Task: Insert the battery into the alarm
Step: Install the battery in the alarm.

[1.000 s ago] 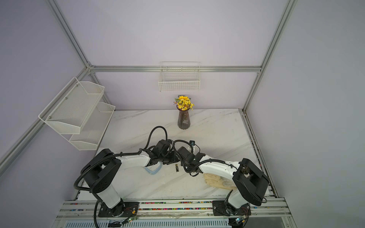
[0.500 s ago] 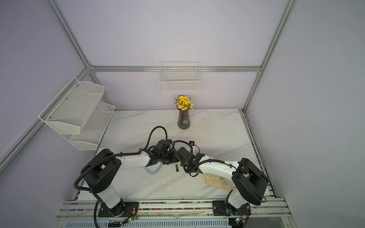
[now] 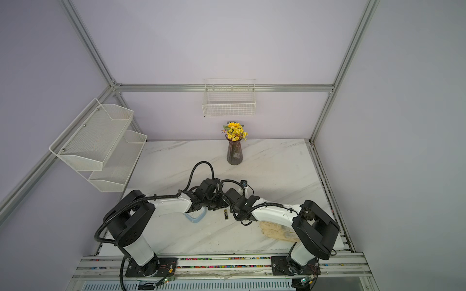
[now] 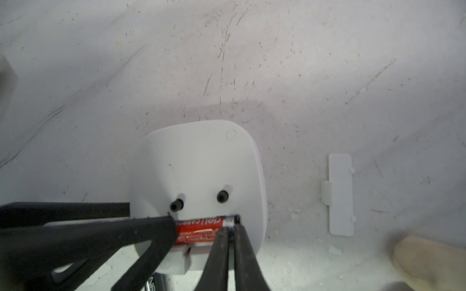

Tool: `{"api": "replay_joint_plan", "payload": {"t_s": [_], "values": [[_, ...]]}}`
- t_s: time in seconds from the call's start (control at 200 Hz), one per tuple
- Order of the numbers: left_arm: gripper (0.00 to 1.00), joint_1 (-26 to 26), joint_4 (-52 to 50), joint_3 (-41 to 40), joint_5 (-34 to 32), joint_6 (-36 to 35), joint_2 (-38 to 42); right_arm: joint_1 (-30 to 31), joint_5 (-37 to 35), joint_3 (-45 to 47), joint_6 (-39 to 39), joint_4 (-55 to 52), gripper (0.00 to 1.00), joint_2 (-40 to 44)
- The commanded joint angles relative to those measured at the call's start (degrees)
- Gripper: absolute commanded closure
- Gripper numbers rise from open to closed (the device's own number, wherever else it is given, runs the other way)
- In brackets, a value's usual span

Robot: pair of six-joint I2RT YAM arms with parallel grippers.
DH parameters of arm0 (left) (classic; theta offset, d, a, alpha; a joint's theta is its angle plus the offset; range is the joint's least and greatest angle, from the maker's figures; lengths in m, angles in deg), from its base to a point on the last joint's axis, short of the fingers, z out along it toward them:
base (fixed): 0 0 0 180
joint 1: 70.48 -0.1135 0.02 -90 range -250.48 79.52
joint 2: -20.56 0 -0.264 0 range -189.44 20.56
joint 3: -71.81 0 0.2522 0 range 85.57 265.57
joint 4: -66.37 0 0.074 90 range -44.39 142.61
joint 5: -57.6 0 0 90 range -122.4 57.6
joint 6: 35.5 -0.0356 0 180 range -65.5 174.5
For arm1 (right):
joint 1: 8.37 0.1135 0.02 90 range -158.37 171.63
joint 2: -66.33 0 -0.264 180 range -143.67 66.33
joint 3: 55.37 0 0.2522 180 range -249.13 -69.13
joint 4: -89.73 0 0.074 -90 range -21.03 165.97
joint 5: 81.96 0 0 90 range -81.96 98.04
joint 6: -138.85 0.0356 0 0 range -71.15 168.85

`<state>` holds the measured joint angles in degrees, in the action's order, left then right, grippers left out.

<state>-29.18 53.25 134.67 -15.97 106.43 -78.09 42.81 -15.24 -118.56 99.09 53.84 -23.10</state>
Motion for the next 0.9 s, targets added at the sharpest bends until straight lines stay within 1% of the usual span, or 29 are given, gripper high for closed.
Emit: {"api": "replay_joint_plan", "payload": {"t_s": [0.0,0.135,0.225,0.42,0.645,0.79,0.895], "values": [[0.49,0.2,0.3,-0.5,-0.6,0.0,-1.0,0.3,1.1,-0.2,1.6,-3.8,0.9,-3.1],[0.49,0.2,0.5,-0.5,-0.5,0.0,-0.8,0.0,-0.6,0.4,2.7,-4.1,0.9,-3.4],[0.49,0.2,0.5,-0.7,-0.6,0.0,-0.2,-1.0,-0.3,0.7,3.0,-4.1,0.9,-3.2],[0.49,0.2,-0.2,-0.2,-0.7,0.0,0.5,-3.3,3.8,-0.7,1.6,-3.7,0.9,-3.5],[0.49,-0.1,-1.2,1.0,-1.3,-0.4,0.2,-7.9,12.0,1.0,-0.1,-0.7,0.9,-3.2],[0.49,-0.6,-2.4,2.4,-2.2,-1.0,0.1,-10.3,15.0,1.4,-0.9,-0.7,0.9,-3.3],[0.49,-1.4,-2.6,3.1,-2.0,-1.1,0.9,-11.1,15.2,0.4,-1.5,-1.5,0.9,-4.2]]}}
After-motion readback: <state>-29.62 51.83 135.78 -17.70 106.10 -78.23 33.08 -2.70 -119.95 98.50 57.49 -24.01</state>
